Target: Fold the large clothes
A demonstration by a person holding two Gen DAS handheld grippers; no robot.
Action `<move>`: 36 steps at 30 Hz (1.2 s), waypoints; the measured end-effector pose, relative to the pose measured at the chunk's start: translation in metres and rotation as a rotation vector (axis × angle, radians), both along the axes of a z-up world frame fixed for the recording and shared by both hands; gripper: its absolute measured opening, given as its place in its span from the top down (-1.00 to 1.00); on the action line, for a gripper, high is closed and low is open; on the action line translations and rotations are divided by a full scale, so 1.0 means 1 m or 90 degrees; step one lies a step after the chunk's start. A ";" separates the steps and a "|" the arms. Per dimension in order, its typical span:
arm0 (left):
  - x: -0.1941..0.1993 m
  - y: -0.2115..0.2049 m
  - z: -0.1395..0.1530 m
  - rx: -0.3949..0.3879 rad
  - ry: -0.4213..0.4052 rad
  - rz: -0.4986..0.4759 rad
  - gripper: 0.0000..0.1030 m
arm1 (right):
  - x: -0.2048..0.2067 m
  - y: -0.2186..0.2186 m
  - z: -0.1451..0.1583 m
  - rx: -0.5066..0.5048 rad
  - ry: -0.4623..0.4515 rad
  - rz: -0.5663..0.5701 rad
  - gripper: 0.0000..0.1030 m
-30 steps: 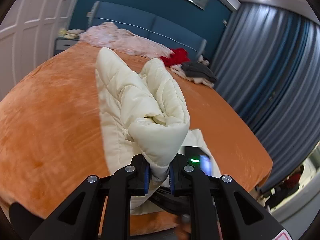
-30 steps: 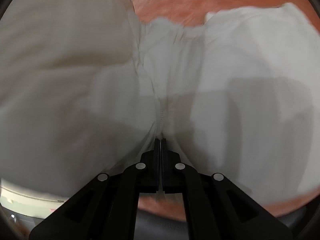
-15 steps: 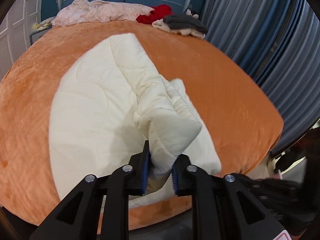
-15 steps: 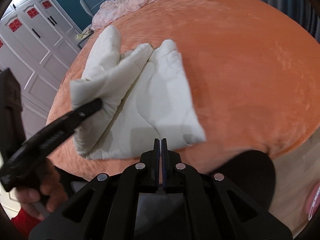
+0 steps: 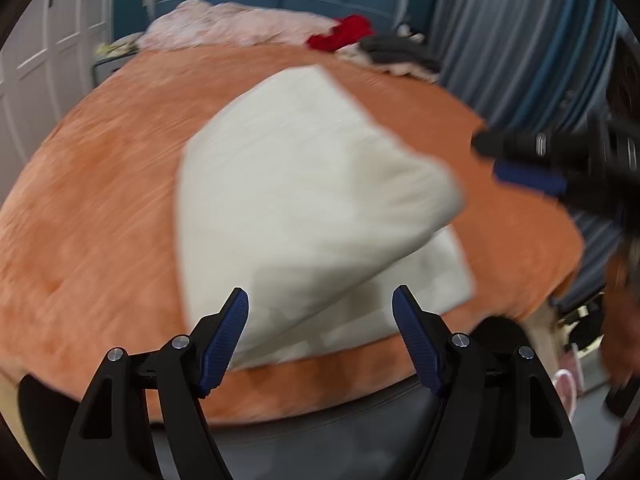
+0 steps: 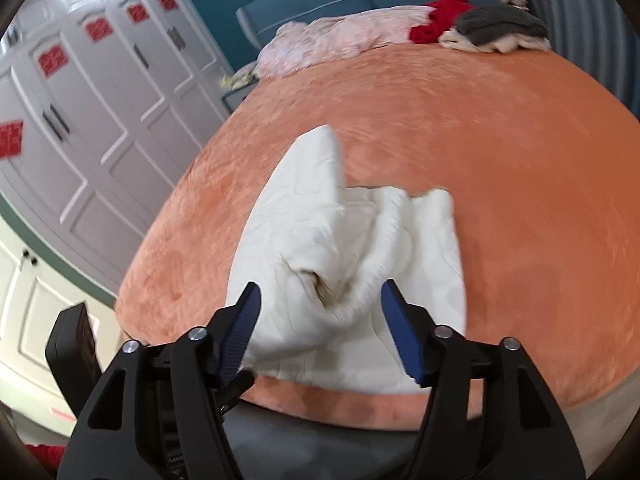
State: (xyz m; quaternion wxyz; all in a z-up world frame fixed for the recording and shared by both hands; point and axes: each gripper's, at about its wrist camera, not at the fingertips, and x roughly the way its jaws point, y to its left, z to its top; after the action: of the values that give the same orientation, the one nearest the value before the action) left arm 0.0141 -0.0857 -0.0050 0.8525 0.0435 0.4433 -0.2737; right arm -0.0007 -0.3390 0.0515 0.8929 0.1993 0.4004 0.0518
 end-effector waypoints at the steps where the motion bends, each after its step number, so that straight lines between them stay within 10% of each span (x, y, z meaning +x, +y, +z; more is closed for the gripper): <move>1: 0.002 0.008 -0.007 0.013 0.009 0.013 -0.39 | 0.009 0.004 -0.002 -0.004 0.008 0.007 -0.25; 6: 0.013 0.028 -0.038 0.053 0.048 0.044 -0.39 | 0.035 0.019 -0.025 0.016 0.065 0.031 -0.24; 8: 0.016 0.029 -0.046 0.059 0.057 0.048 -0.39 | 0.035 0.017 -0.032 0.021 0.078 0.030 0.39; 11: 0.018 0.026 -0.053 0.065 0.065 0.054 -0.39 | 0.023 0.006 -0.029 0.044 0.068 0.027 0.70; 15: 0.025 0.020 -0.057 0.062 0.078 0.055 -0.19 | -0.005 -0.015 -0.017 0.003 0.047 -0.018 0.74; 19: 0.029 0.009 -0.064 0.046 0.108 0.030 0.43 | -0.029 -0.045 -0.036 -0.006 0.082 -0.082 0.74; 36: 0.033 -0.006 -0.091 0.092 0.135 0.034 0.49 | -0.026 -0.045 -0.146 -0.018 0.189 -0.112 0.71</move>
State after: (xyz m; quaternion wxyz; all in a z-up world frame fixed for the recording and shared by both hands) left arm 0.0475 -0.0913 -0.0965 0.8026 0.0636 0.5503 -0.2213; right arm -0.0262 -0.3843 -0.0944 0.8277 0.2268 0.5096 -0.0620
